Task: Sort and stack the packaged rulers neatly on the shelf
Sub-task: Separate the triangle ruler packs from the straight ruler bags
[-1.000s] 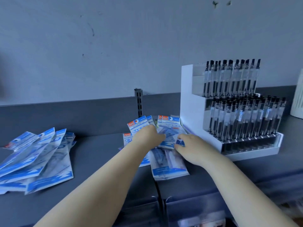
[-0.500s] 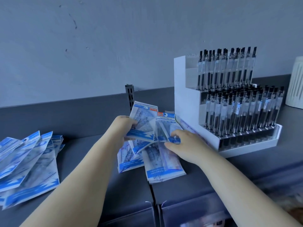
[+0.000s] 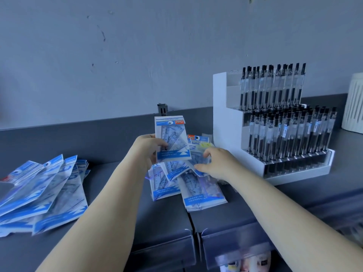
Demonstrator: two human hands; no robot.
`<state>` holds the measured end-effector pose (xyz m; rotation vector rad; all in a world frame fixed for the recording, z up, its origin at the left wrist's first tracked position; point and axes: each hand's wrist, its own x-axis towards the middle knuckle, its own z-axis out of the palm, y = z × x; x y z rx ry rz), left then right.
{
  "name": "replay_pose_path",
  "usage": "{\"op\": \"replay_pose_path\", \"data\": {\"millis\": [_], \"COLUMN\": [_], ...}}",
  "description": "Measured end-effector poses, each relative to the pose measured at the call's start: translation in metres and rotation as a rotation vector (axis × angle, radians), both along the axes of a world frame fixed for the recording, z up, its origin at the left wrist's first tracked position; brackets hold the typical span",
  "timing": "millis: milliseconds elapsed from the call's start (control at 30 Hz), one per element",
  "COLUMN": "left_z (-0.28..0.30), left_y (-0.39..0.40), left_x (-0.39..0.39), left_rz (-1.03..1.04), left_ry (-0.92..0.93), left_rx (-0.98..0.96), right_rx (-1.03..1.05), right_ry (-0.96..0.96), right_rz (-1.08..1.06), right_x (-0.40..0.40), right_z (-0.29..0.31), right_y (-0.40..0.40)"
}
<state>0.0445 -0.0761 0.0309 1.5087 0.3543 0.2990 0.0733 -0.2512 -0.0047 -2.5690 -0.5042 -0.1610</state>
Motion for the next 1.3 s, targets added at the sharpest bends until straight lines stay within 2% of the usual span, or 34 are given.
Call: {"op": "replay_pose_path", "data": {"millis": [167,267,333,433,500,567,633,700,767,1000,1133,1200,1233,1300], "left_z": [0.006,0.004,0.002,0.000,0.000,0.000,0.000,0.001,0.001,0.001,-0.015,-0.025,-0.027,-0.028], "left_y": [0.010,0.026,0.038,0.060,0.077,0.095,0.117,0.142,0.169,0.250,0.270,0.275,0.277,0.281], "left_x": [-0.021,-0.042,-0.057,-0.081,-0.097,-0.114,-0.131,-0.147,-0.160,-0.172,-0.160,-0.155,-0.153,-0.150], "left_rz": [-0.020,0.015,0.041,0.107,0.153,0.192,0.223,0.256,0.288,0.317,0.270,0.211,0.191,0.160], "left_ry": [-0.084,-0.100,-0.111,-0.139,-0.147,-0.151,-0.152,-0.151,-0.152,-0.082,0.170,0.288,0.317,0.340], "left_rx": [0.051,0.107,0.123,0.143,0.174,0.195,0.186,0.187,0.189,0.246,0.690,0.764,0.779,0.807], "right_rx": [-0.017,-0.064,0.008,0.101,0.253,0.503,0.711,0.850,0.907,1.003,1.074,1.080,1.008,0.666], "right_ry": [0.180,0.219,0.128,-0.114,-0.153,-0.063,0.107,0.312,0.416,0.479,0.426,0.420,0.406,0.319], "right_rz": [-0.034,-0.076,-0.105,-0.158,-0.092,0.025,0.132,0.220,0.268,0.353,0.338,0.334,0.323,0.245], "right_x": [0.017,0.022,0.020,0.009,-0.006,-0.023,-0.046,-0.067,-0.085,-0.125,-0.131,-0.131,-0.131,-0.130], "right_z": [0.009,0.013,0.014,0.018,0.022,0.026,0.030,0.031,0.029,0.026,0.032,0.032,0.031,0.022], "right_y": [0.004,0.009,0.017,0.033,0.046,0.060,0.078,0.100,0.126,0.207,0.239,0.253,0.260,0.272]}}
